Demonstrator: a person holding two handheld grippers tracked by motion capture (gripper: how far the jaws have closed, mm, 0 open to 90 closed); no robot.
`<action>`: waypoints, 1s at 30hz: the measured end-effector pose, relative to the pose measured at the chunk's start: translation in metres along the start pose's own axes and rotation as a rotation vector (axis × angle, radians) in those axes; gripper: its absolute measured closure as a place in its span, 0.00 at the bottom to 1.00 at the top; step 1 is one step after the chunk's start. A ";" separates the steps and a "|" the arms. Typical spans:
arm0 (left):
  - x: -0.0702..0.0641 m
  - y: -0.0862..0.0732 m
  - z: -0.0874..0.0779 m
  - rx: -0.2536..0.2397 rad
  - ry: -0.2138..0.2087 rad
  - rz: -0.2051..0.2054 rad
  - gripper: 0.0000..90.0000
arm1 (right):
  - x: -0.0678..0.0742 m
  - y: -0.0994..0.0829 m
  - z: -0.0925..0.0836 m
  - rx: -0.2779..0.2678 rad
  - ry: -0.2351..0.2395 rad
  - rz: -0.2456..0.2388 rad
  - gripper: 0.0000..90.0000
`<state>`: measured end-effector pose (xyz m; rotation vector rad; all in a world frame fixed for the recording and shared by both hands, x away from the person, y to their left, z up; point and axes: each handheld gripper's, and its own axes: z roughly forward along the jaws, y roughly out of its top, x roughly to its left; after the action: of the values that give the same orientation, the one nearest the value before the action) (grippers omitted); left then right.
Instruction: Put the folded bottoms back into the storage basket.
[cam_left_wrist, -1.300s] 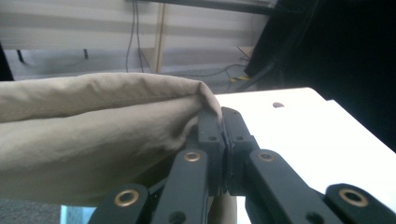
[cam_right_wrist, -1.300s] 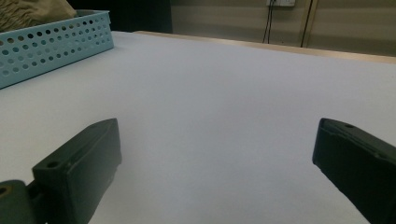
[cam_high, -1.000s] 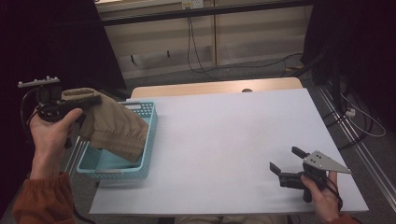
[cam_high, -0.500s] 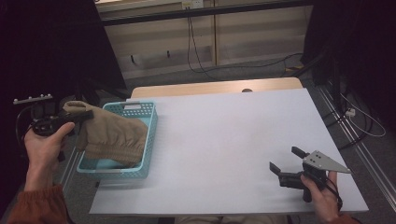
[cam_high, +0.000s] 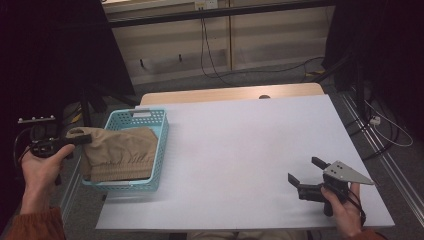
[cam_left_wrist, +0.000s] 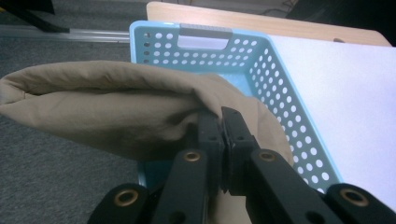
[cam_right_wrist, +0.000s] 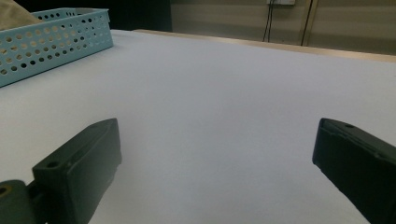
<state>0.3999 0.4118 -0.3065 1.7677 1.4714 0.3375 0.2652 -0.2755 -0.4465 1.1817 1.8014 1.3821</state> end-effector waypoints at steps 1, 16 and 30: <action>-0.001 -0.002 0.000 0.009 0.005 -0.002 0.98 | 0.000 0.000 0.000 -0.001 0.000 0.000 0.01; 0.018 -0.018 0.023 0.011 0.099 -0.012 0.98 | 0.000 0.000 0.001 0.004 -0.002 0.004 0.01; 0.013 -0.006 0.056 -0.010 0.082 0.003 0.98 | 0.000 0.000 0.001 0.004 -0.001 0.000 0.01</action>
<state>0.4362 0.4015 -0.3509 1.7670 1.5218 0.4220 0.2660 -0.2753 -0.4469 1.1837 1.8048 1.3784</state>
